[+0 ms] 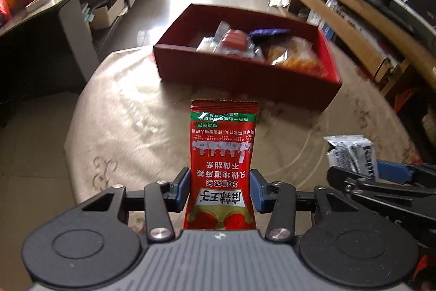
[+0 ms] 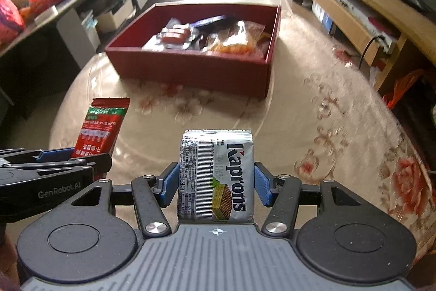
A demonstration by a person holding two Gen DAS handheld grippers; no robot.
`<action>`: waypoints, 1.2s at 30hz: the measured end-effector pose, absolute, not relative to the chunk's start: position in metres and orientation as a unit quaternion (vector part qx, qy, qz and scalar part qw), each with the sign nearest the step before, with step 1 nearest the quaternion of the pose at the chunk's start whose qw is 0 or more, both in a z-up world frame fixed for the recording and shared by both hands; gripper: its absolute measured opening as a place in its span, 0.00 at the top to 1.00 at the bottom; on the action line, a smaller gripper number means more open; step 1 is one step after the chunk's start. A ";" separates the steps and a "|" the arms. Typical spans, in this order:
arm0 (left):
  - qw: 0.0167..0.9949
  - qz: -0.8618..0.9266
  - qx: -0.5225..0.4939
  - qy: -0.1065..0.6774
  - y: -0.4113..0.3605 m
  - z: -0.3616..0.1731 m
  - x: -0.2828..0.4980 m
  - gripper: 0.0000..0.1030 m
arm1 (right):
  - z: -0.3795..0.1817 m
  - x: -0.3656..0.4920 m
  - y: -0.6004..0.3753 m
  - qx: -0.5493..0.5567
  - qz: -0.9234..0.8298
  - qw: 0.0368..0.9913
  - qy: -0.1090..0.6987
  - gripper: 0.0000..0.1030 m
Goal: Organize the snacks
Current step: 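Carry the red packet with the left tool while the right tool carries the Kaprons wafer over the box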
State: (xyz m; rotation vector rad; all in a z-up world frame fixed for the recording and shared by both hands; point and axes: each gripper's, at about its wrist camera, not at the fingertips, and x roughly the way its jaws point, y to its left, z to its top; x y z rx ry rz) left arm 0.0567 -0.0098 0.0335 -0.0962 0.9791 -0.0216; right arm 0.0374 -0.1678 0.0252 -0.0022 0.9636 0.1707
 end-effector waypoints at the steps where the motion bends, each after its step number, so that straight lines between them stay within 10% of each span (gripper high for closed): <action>1: 0.883 -0.016 -0.049 0.466 -0.010 0.036 0.061 0.57 | 0.028 0.040 -0.168 0.001 0.080 0.885 0.459 0.38; 36: 0.922 -0.034 -0.068 0.379 -0.027 0.085 0.192 0.57 | 0.062 0.152 -0.162 0.028 0.054 0.921 0.386 0.38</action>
